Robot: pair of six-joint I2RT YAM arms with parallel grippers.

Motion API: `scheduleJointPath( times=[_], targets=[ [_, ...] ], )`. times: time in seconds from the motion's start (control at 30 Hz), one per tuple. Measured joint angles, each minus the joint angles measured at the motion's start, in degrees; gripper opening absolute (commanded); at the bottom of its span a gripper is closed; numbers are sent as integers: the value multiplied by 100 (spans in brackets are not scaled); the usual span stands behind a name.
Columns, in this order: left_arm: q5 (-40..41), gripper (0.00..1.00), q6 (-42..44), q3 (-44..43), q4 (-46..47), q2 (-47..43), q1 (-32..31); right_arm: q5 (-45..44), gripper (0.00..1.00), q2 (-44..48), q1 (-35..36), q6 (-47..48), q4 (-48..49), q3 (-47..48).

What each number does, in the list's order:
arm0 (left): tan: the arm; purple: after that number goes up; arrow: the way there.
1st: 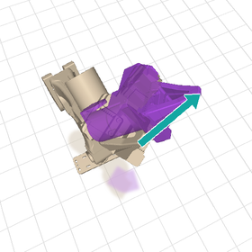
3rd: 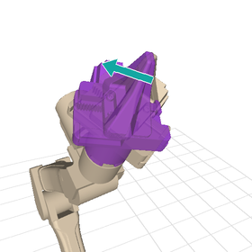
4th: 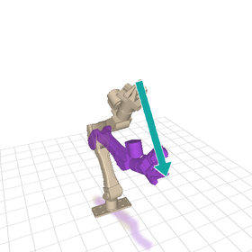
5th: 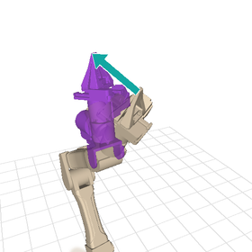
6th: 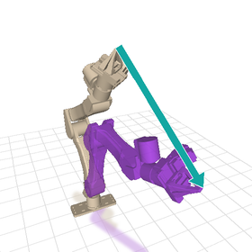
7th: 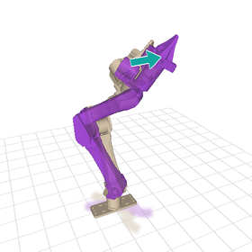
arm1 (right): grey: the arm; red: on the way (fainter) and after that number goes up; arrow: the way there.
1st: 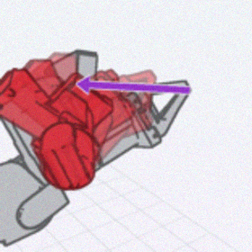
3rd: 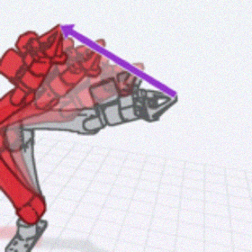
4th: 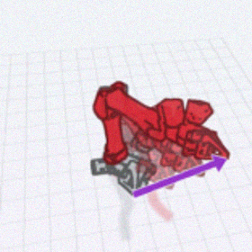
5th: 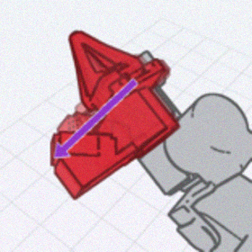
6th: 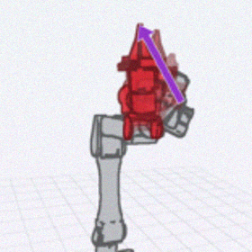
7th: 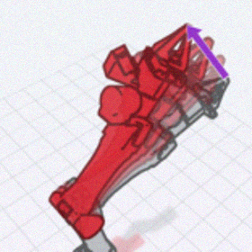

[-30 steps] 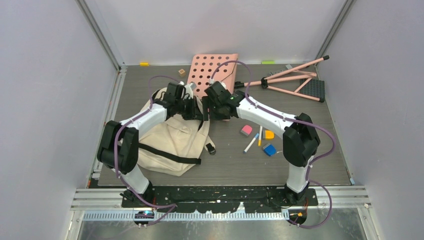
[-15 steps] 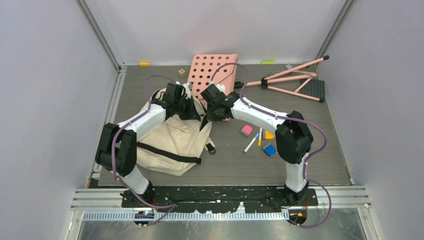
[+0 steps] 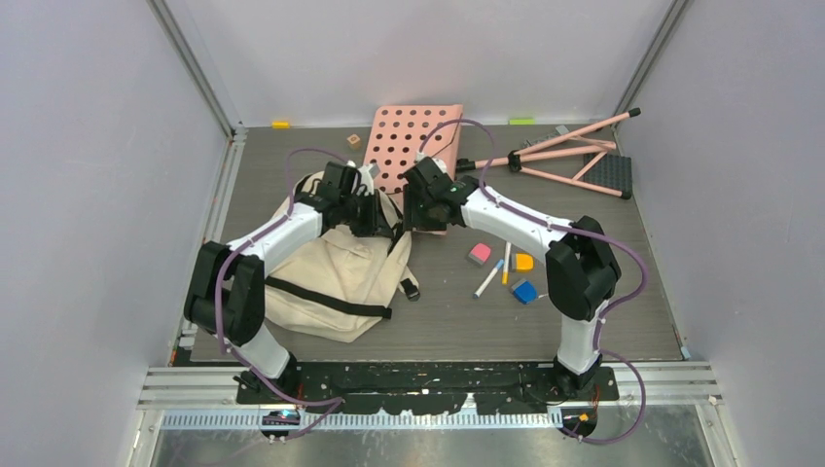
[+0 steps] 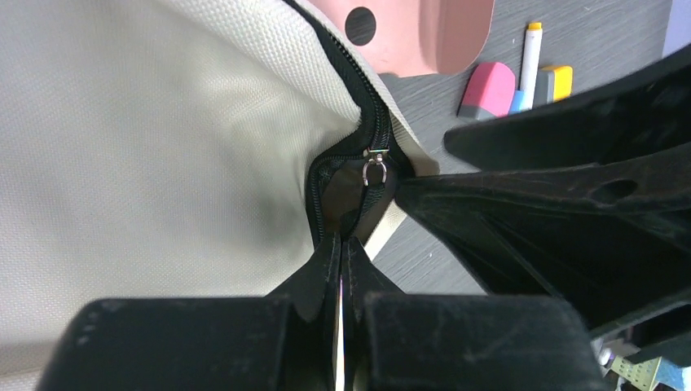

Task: Pack the student bag
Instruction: Zip the student bag at the center of the board.

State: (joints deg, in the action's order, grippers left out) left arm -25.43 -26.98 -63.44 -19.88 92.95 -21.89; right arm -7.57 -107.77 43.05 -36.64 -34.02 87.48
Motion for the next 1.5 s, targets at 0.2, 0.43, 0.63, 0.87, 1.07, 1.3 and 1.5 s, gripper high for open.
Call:
scheduleJointPath(
  times=[0.2,0.43,0.63,0.87,1.07,1.3,1.5],
  targets=[
    [-74,0,42,0,-144,-13,-2,289,65,37,-302,232,39,236],
    [-111,0,42,-22,-186,-13,-2,986,65,-225,-461,468,286,1080],
    [-120,0,44,-101,-273,-13,-9,1434,60,-710,-452,601,334,1462],
    [-120,0,46,-120,-319,-13,-13,1587,4,-1062,-450,789,208,1550],
    [-116,0,133,-120,-455,-42,-11,1434,0,-1187,-468,765,74,1834],
    [-118,0,472,-90,-820,-483,-11,1276,0,-1217,-535,590,-125,2253],
    [-173,0,776,160,-1287,-859,-11,1252,0,-1331,-599,472,-164,2538]
  ],
)
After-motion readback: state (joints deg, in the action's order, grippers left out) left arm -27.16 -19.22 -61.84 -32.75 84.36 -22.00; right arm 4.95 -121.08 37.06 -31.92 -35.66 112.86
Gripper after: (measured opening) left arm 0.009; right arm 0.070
